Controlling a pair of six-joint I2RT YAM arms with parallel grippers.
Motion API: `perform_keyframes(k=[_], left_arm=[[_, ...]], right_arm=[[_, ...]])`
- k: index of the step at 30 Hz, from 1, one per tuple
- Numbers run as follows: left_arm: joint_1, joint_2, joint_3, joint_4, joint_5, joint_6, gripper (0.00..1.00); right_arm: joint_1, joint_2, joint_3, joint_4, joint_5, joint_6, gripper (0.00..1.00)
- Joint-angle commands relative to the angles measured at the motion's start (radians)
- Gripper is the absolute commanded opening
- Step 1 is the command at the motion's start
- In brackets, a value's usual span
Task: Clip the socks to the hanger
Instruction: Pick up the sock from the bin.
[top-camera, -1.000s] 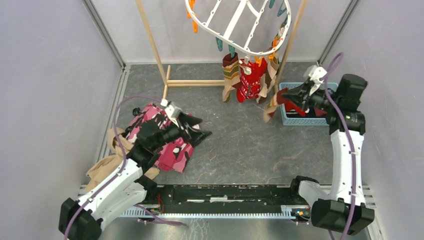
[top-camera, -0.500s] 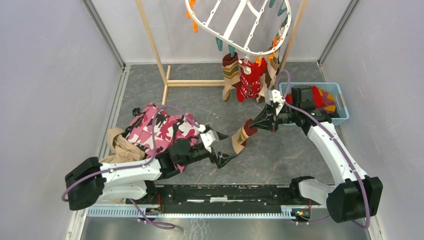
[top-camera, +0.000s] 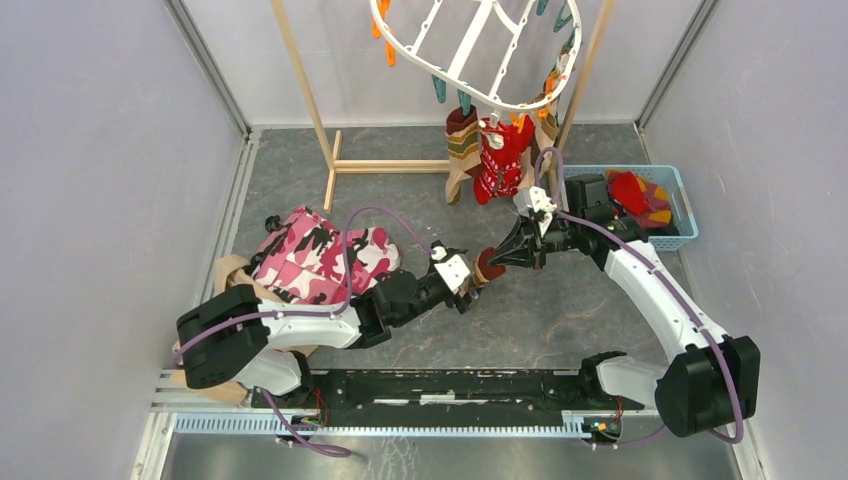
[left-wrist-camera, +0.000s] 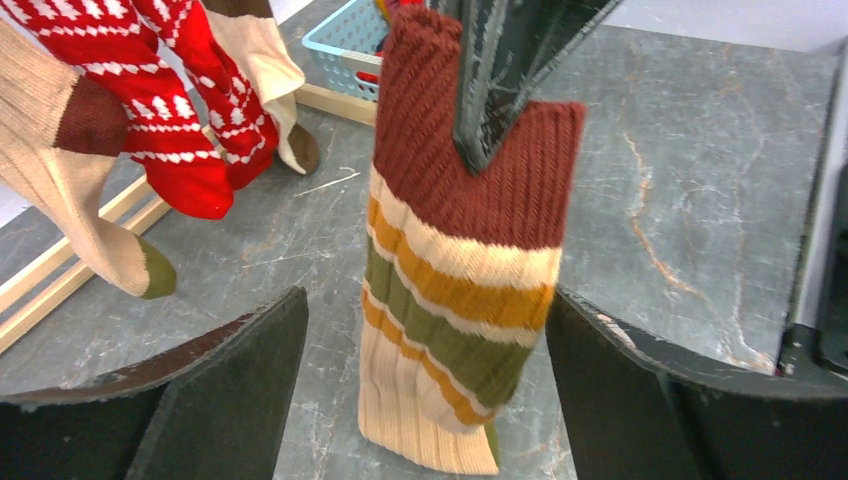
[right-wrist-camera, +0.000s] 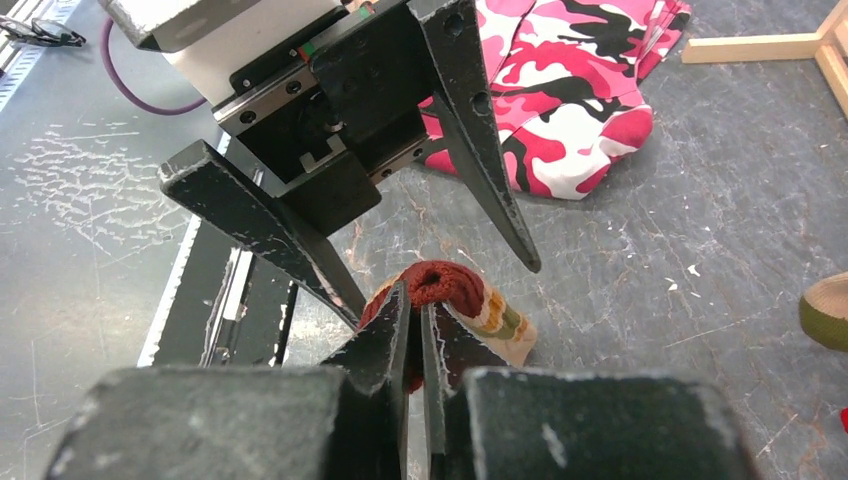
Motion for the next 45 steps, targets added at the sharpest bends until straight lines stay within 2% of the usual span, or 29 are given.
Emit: perform_keyframes(k=[1, 6, 8, 11, 16, 18, 21, 25, 32, 35, 41, 45], left_arm=[[-0.005, 0.038, 0.070, 0.068, -0.044, 0.057, 0.77], [-0.004, 0.031, 0.064, 0.041, -0.027, 0.031, 0.22], [-0.003, 0.016, 0.044, 0.030, -0.019, 0.019, 0.10], [-0.001, -0.010, 0.014, 0.034, 0.002, -0.005, 0.03], [0.023, -0.058, -0.066, 0.083, 0.058, -0.123, 0.02], [0.048, -0.083, -0.108, 0.128, 0.090, -0.210, 0.02], [0.087, -0.111, -0.180, 0.267, 0.149, -0.354, 0.02], [0.125, -0.113, -0.225, 0.405, 0.208, -0.495, 0.02], [0.156, -0.074, -0.222, 0.551, 0.228, -0.670, 0.02], [0.165, -0.062, -0.229, 0.588, 0.237, -0.694, 0.02], [0.169, -0.050, -0.234, 0.586, 0.259, -0.696, 0.02], [0.172, -0.049, -0.236, 0.565, 0.260, -0.670, 0.02]], right_arm=[[0.011, -0.009, -0.025, 0.090, 0.004, 0.056, 0.08], [0.012, -0.018, -0.031, 0.114, 0.026, 0.085, 0.13], [0.012, -0.021, -0.028, 0.114, 0.031, 0.086, 0.18], [0.012, -0.026, -0.019, 0.108, 0.038, 0.087, 0.33], [0.011, -0.041, 0.064, -0.047, 0.094, -0.066, 0.62], [0.010, -0.056, 0.083, -0.093, 0.122, -0.113, 0.70], [0.011, -0.085, 0.056, -0.064, 0.133, -0.115, 0.79], [0.042, -0.072, 0.022, -0.006, 0.145, -0.090, 0.80], [0.245, -0.073, 0.008, 0.150, 0.274, -0.052, 0.78], [0.282, -0.051, 0.029, 0.194, 0.293, -0.013, 0.75], [0.309, -0.035, 0.043, 0.212, 0.234, 0.029, 0.67], [0.309, -0.047, 0.053, 0.185, 0.237, 0.025, 0.67]])
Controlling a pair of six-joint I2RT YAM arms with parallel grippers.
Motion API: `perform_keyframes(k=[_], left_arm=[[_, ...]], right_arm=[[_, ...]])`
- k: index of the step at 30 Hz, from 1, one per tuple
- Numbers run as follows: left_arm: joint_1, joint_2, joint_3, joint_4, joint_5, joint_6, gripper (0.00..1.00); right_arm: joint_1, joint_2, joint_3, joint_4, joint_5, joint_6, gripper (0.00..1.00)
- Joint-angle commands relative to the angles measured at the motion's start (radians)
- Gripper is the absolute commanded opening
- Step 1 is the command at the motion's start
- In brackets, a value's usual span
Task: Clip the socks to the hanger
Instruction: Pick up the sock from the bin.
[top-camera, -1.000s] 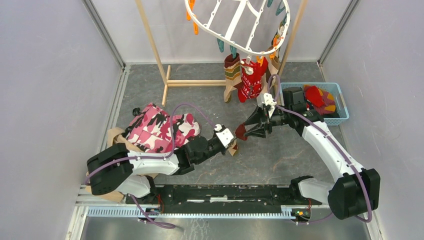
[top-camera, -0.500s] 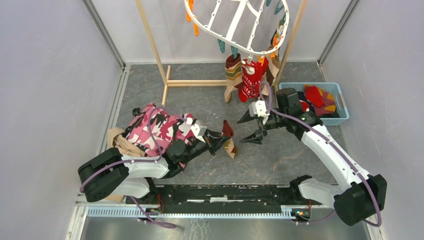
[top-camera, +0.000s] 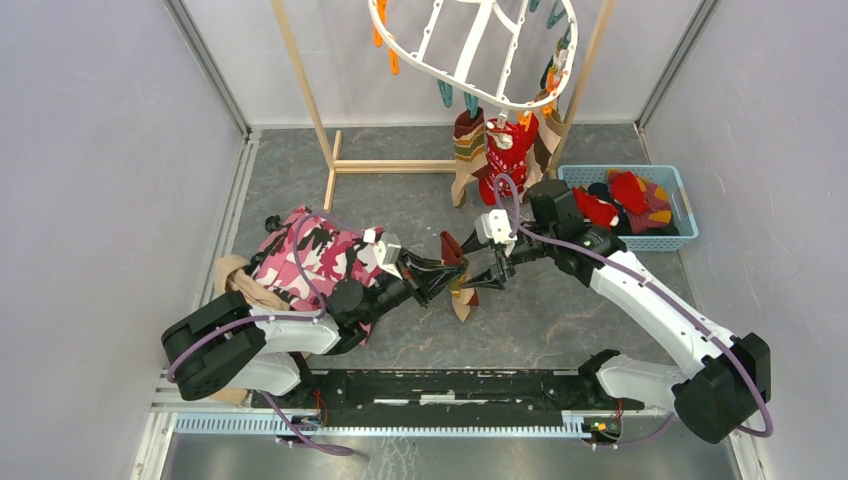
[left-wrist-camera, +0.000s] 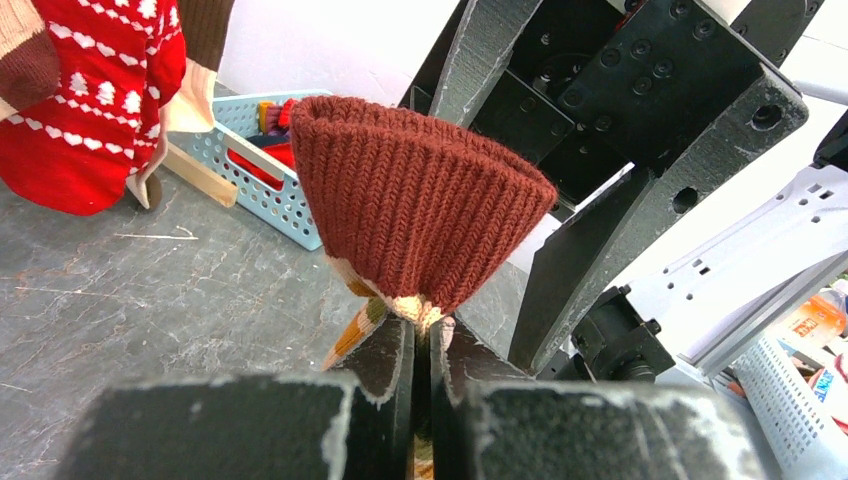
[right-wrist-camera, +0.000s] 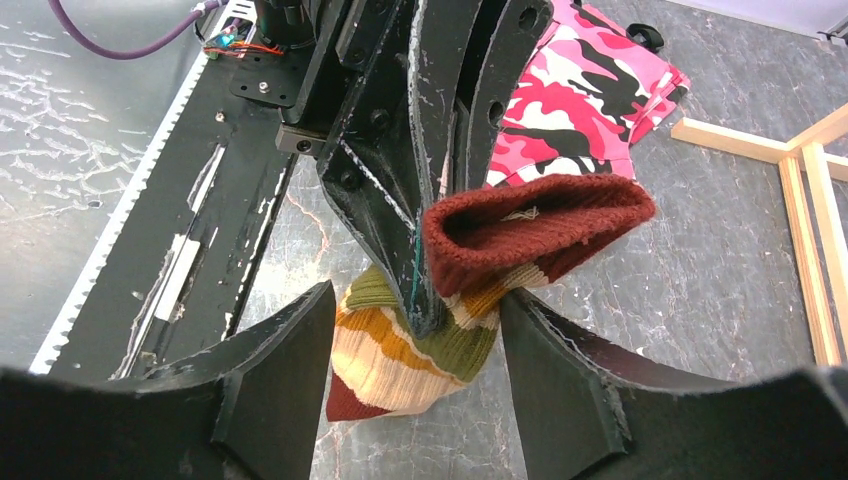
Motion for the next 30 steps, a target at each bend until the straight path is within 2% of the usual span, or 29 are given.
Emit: perform_keyframes(k=[1, 6, 10, 15, 25, 27, 30], left_arm=[[0.009, 0.004, -0.007, 0.043, 0.013, -0.012, 0.02], [0.013, 0.000, -0.007, -0.003, 0.011, 0.037, 0.02], [0.013, 0.014, 0.001, -0.013, 0.020, 0.048, 0.02], [0.013, 0.031, 0.009, -0.010, 0.031, 0.049, 0.02], [0.013, 0.034, 0.016, -0.023, 0.044, 0.051, 0.03], [0.015, 0.030, 0.015, -0.033, 0.045, 0.052, 0.07], [0.017, -0.002, -0.002, -0.059, 0.056, 0.064, 0.24]], right_arm=[[0.007, -0.017, 0.046, 0.005, -0.016, 0.013, 0.67], [0.005, -0.021, 0.049, -0.008, -0.026, 0.016, 0.67], [0.005, -0.014, 0.059, -0.002, -0.035, 0.034, 0.62], [0.004, -0.007, 0.052, 0.025, -0.034, 0.064, 0.48], [0.003, -0.005, 0.040, 0.034, 0.000, 0.074, 0.10], [0.000, -0.011, 0.039, 0.026, -0.003, 0.064, 0.04], [-0.017, -0.015, 0.039, 0.009, -0.014, 0.049, 0.00]])
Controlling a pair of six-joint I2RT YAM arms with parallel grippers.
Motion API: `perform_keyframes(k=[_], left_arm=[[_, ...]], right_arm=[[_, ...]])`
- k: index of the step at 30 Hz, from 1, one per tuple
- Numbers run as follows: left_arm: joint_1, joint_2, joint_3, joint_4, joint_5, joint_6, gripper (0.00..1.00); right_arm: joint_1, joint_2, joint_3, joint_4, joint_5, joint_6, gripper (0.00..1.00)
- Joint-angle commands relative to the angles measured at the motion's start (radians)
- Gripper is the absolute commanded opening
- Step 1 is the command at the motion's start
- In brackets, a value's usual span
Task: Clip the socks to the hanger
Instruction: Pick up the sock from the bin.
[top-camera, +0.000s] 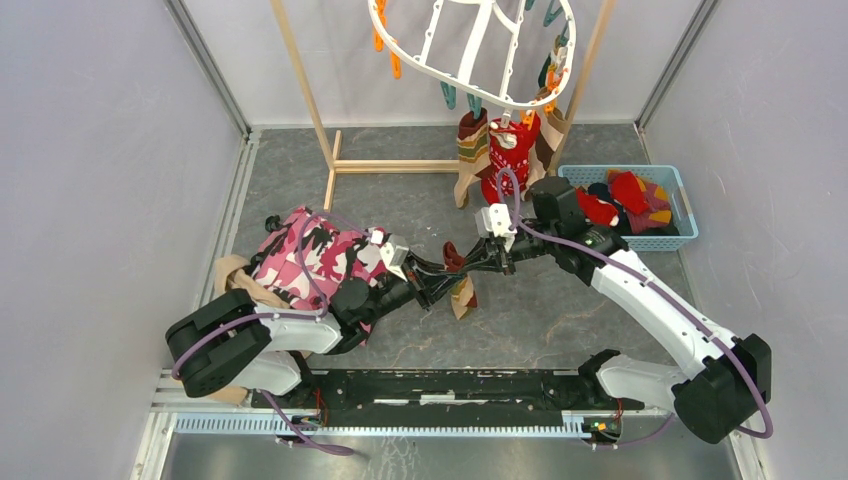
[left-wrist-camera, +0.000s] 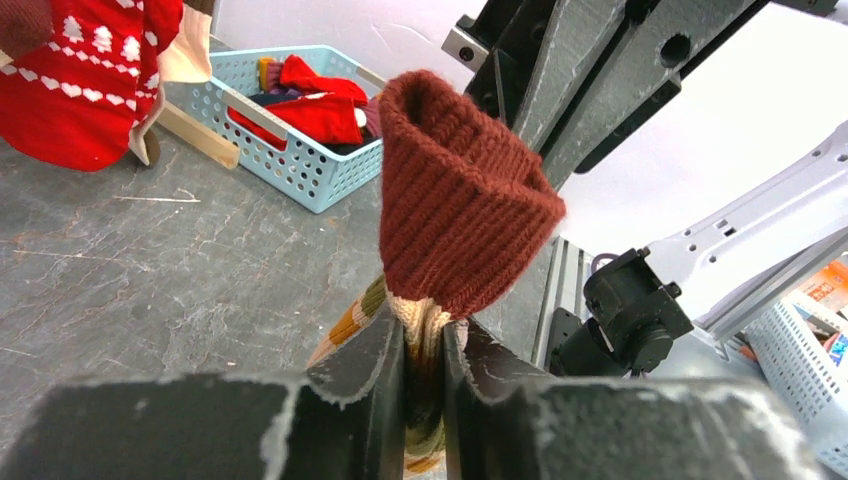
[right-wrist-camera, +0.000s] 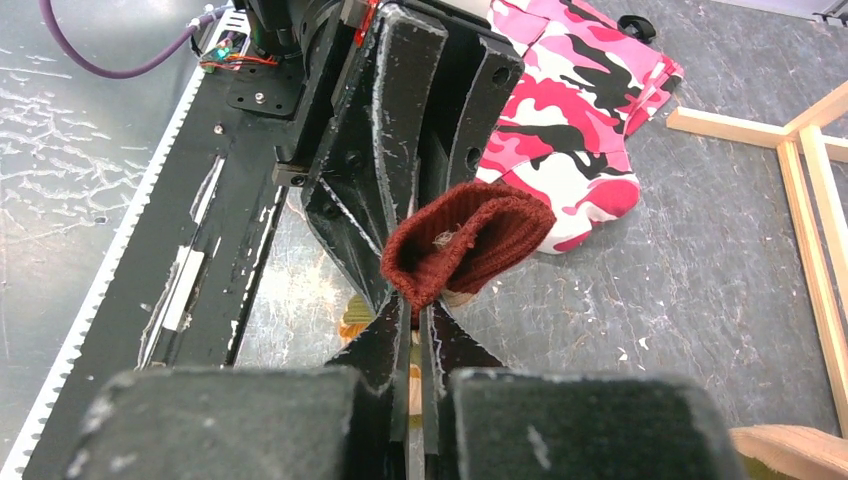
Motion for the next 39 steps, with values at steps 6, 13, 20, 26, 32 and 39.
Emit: perform_keyframes(k=[6, 13, 20, 26, 32, 39], left_arm=[[0.030, -0.219, -0.087, -0.141, 0.074, 0.138, 0.63], [0.033, -0.568, -0.122, -0.461, 0.044, 0.397, 0.80], [0.036, -0.578, -0.002, -0.671, 0.150, 0.602, 0.69], [0.040, -0.472, 0.074, -0.690, 0.205, 0.635, 0.63], [0.042, -0.395, 0.108, -0.635, 0.257, 0.613, 0.48], [0.043, -0.361, 0.106, -0.570, 0.316, 0.565, 0.36]], right_arm=[[-0.038, -0.016, 0.024, -0.099, -0.054, -0.133, 0.00], [-0.034, 0.002, 0.033, -0.252, -0.114, -0.330, 0.00], [-0.015, 0.020, 0.041, -0.331, -0.140, -0.433, 0.01], [-0.009, 0.021, 0.039, -0.343, -0.142, -0.450, 0.01], [-0.007, 0.025, 0.039, -0.349, -0.136, -0.455, 0.01], [-0.006, 0.033, 0.039, -0.349, -0.127, -0.453, 0.01]])
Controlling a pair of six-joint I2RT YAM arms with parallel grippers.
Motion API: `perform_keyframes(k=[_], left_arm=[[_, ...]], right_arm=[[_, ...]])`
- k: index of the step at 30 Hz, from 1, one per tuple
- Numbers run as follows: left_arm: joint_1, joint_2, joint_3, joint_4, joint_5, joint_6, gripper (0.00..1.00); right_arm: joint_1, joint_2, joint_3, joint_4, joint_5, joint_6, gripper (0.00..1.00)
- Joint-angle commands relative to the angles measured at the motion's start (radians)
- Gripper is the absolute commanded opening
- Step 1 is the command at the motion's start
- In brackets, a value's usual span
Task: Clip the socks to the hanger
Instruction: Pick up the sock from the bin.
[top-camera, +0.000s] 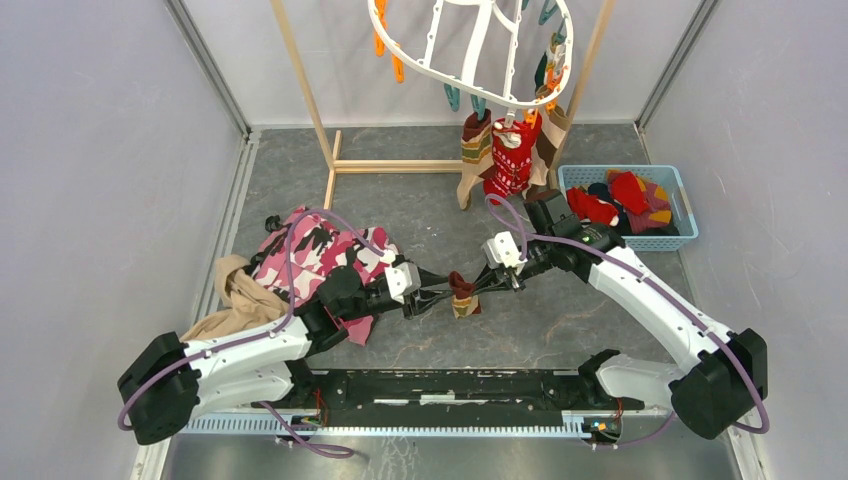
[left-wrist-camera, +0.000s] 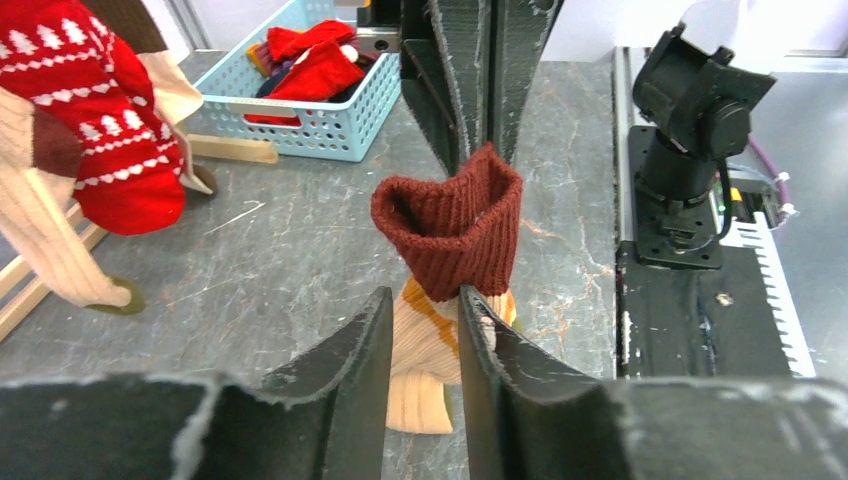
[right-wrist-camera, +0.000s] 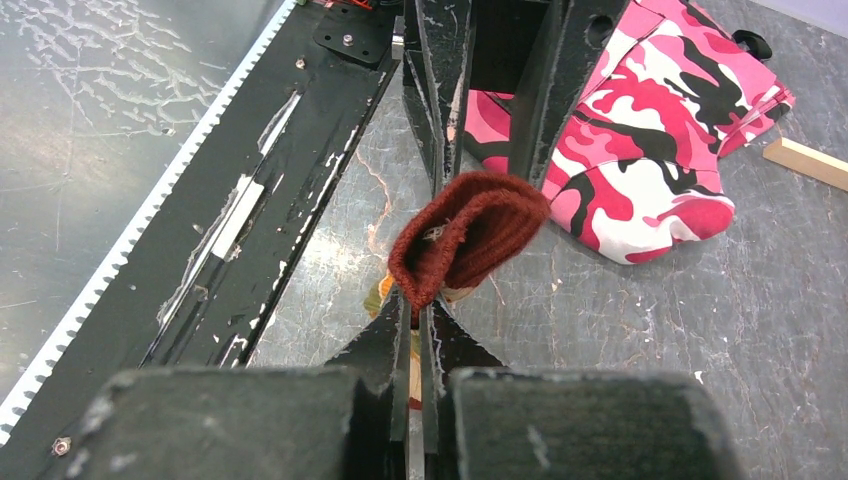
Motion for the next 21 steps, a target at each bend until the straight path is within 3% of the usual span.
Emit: perform_keyframes(k=[1, 3, 9, 14, 21], left_arm=[[0.004, 0.011, 0.036, 0.091, 0.066, -0.014, 0.33], [0.004, 0.012, 0.031, 0.106, 0.077, -0.024, 0.28], [0.005, 0.018, 0.027, 0.129, 0.092, -0.048, 0.02], [0.005, 0.006, 0.015, 0.117, 0.075, -0.044, 0.02], [0.015, -0.109, -0.032, 0.029, 0.032, 0.010, 0.51]], right_arm=[[0.006, 0.010, 0.038, -0.002, -0.016, -0.019, 0.01], [0.005, 0.012, 0.038, -0.003, -0.013, -0.017, 0.01], [0.004, 0.015, 0.039, 0.004, -0.006, -0.006, 0.01], [0.005, 0.013, 0.044, 0.008, 0.009, 0.006, 0.01], [0.003, 0.006, 0.039, 0.009, 0.021, 0.006, 0.01]])
